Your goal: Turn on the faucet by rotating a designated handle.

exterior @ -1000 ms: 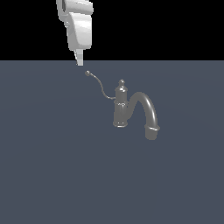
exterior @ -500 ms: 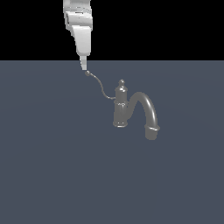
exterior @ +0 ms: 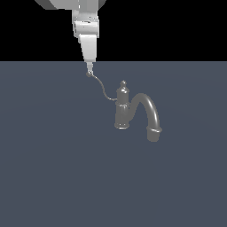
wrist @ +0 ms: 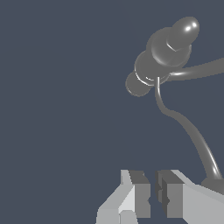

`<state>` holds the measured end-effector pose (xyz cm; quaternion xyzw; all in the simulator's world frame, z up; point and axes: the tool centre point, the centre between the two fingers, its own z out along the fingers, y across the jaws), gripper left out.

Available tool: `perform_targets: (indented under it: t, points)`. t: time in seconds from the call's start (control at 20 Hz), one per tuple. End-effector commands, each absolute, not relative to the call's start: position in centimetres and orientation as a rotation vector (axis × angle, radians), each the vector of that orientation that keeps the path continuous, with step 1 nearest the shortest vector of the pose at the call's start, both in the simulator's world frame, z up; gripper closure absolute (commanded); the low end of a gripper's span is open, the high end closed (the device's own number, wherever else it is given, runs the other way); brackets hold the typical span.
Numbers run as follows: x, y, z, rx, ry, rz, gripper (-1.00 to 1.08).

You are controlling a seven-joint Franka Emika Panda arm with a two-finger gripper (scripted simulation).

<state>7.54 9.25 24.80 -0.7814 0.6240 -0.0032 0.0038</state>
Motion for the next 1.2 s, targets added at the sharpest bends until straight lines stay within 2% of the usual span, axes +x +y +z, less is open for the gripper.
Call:
perform_targets:
  t: [0.0, 1.15]
  points:
    - [7.5, 8.5, 24.1, -2.445, 1.973, 0.0, 1.08]
    - [1.5, 7.2, 24.2, -2.445, 1.971, -0.001, 1.08]
